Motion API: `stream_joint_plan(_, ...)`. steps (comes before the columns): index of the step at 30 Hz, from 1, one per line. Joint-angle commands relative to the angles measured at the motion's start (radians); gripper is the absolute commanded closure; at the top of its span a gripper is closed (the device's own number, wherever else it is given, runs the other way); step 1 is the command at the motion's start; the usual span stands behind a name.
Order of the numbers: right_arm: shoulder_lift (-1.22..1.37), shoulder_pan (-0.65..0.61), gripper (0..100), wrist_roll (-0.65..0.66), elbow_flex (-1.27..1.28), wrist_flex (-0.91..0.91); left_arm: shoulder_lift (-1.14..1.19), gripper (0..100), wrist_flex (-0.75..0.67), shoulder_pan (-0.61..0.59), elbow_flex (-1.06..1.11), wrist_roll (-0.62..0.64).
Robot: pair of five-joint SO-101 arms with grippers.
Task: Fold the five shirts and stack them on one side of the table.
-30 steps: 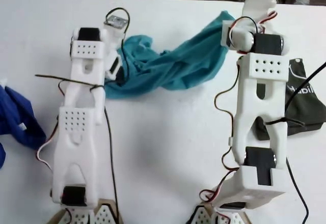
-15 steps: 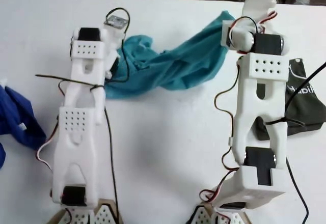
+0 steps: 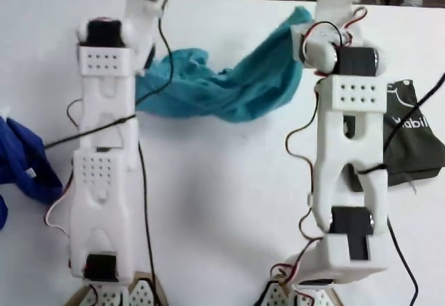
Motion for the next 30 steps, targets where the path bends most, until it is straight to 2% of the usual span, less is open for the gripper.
stream_joint_plan(1, -0.154, -0.027, 97.8, 0.114, -0.057, -0.025, -0.219, 97, 0.015, -0.006, -0.045, 0.006)
stream_joint_plan(6, -0.329, -0.022, 97.8, 0.137, -0.051, -0.021, -0.394, 97, 0.017, -0.038, -0.044, 0.075)
stream_joint_plan(16, -0.67, 0.045, 97.8, 0.133, -0.049, -0.019, -0.658, 97, 0.017, -0.101, -0.012, 0.075)
stream_joint_plan(25, -0.9, 0.038, 97.8, 0.13, -0.051, 0.125, -1.037, 97, 0.017, -0.101, 0.268, 0.077)
stream_joint_plan(30, -1.015, 0.002, 97.8, 0.018, -0.051, 0.249, -1.266, 97, 0.012, -0.12, 0.496, 0.118)
